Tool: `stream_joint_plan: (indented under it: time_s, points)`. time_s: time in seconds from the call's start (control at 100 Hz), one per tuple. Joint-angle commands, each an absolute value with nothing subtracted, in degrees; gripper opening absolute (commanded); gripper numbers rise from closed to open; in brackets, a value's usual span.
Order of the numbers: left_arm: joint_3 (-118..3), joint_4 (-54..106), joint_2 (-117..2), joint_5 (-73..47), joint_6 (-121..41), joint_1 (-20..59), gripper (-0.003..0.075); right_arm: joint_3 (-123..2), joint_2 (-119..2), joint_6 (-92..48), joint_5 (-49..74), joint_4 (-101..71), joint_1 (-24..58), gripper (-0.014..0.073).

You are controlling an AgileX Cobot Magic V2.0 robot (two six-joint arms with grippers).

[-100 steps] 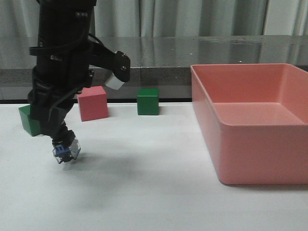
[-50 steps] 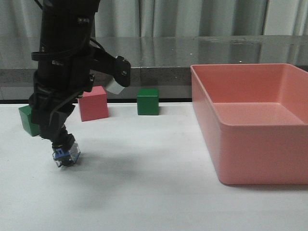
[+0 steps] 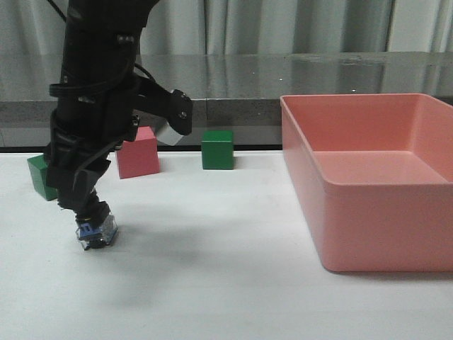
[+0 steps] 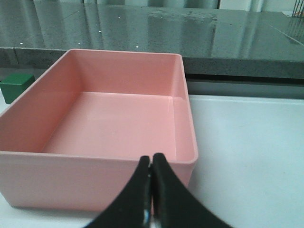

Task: Place and stand button with both arms
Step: 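Lower the upright button onto the table with the left gripper, then open the left gripper and raise it off the standing button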

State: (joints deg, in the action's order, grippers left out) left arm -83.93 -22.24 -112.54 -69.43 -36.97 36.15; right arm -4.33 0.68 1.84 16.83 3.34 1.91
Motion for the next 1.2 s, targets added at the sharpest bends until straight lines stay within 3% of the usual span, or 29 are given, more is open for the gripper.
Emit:
stream_joint_plan:
  time_s: [0.0, 0.1, 0.2, 0.39, 0.51, 1.19]
  points:
    - [-85.0, -23.4, -110.1, -72.5, -36.5, 36.5, -0.0018, -5.8, 1.8, 1.8, 12.2, 3.6, 1.9, -0.0057]
    - [-85.0, -23.0, -110.1, -72.5, -36.5, 36.5, -0.0009, -5.8, 1.8, 1.8, 12.2, 3.6, 1.9, -0.0057]
    - [-85.0, -22.4, -110.1, -72.5, -36.5, 36.5, 0.0066, -5.8, 1.8, 1.8, 12.2, 3.6, 1.9, -0.0057]
    - [-85.0, -22.4, -110.1, -72.5, -36.5, 36.5, 0.0384, -5.8, 1.8, 1.8, 12.2, 3.6, 1.9, -0.0057]
    - [-85.0, -22.4, -110.1, -72.5, -36.4, 36.5, 0.0512, -5.8, 1.8, 1.8, 12.2, 3.6, 1.9, -0.0057]
    - [-82.9, -20.0, -102.2, -72.6, -36.2, 36.4, 0.0523, -5.8, 1.8, 1.8, 12.2, 3.6, 1.9, -0.0057]
